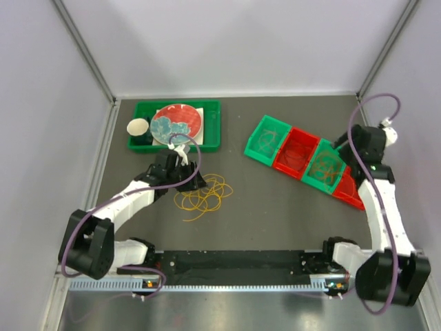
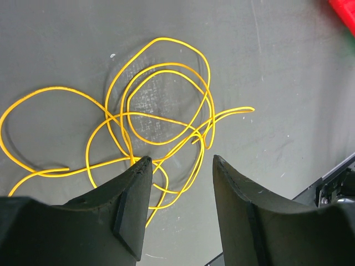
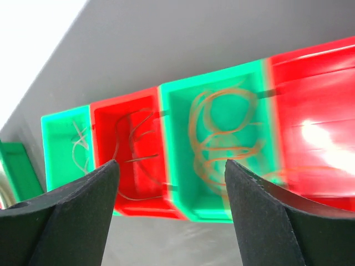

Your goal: Untangle the cables

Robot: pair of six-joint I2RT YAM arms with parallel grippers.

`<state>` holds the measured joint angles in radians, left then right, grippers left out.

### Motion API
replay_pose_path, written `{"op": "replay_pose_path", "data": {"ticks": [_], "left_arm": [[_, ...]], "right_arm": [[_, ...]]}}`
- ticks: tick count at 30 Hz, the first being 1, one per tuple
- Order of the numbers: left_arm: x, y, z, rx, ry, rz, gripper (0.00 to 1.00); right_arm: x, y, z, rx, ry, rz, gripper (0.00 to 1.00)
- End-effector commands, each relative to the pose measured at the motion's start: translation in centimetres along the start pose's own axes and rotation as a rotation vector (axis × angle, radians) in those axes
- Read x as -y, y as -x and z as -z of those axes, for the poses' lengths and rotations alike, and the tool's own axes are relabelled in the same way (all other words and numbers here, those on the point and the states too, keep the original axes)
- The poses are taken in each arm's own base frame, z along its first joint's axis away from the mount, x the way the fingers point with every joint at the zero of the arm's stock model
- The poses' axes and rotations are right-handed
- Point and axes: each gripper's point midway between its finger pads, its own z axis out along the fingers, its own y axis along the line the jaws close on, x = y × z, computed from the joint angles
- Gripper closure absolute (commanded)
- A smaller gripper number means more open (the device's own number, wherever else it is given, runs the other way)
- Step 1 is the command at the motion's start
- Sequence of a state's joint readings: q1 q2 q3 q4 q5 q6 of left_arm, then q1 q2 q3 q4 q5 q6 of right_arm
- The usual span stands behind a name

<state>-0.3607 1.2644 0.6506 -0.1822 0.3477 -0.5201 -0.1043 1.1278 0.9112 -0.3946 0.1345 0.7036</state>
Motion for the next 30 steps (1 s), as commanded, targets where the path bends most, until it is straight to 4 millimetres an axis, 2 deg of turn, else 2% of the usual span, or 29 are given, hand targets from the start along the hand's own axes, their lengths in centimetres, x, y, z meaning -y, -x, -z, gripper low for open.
{"op": "replay_pose_path", "data": {"ticks": [1,2,3,9,13,16,20,24,26,27,30], "left_arm": [[1.2,1.4,0.6,0.054,-0.047,-0.032,0.48],[1.2,1.5,0.7,0.057,-0.049,-0.032,0.48],[1.4,1.5,0.7,0.057,-0.055,-0.032,0.48],[1.4,1.4,0.4,0.047,-0.061,-0.028,0.48],[1.3,1.2,0.4,0.046,-0.058,-0.027,0.48],[1.2,1.1,0.3,0.04,-0.056,-0.027,0.48],[1.1,1.2,0.4,0.047,-0.048,-0.03,0.48],[0.8,0.9,0.0,0.035,-0.045,-0.024,0.48],[0.9,0.8,-0.2,0.027,-0.056,-0.022,0.48],[0.7,0.6,-0.4,0.018,-0.049,-0.018,0.48],[0.7,0.9,-0.5,0.024,-0.047,-0.021,0.48]], "right_arm": [[5.6,0.7,2.9,0.054,-0.063,0.067,0.27],[6.4,0.5,3.3,0.052,-0.063,0.058,0.27],[8.5,0.0,3.2,0.037,-0.108,0.025,0.28],[11.8,-3.1,2.3,-0.05,-0.17,0.015,0.28],[13.5,-3.7,1.5,-0.077,-0.209,0.037,0.31],[14.0,-3.5,1.2,-0.091,-0.228,0.093,0.37],[14.4,-3.8,0.4,-0.128,-0.237,0.12,0.37],[15.0,-2.9,-0.3,-0.107,-0.276,0.14,0.39],[15.4,-3.0,-0.8,-0.123,-0.294,0.148,0.47],[15.5,-2.9,-0.9,-0.127,-0.302,0.153,0.57],[16.2,-3.8,-1.2,-0.145,-0.322,0.149,0.59]]}}
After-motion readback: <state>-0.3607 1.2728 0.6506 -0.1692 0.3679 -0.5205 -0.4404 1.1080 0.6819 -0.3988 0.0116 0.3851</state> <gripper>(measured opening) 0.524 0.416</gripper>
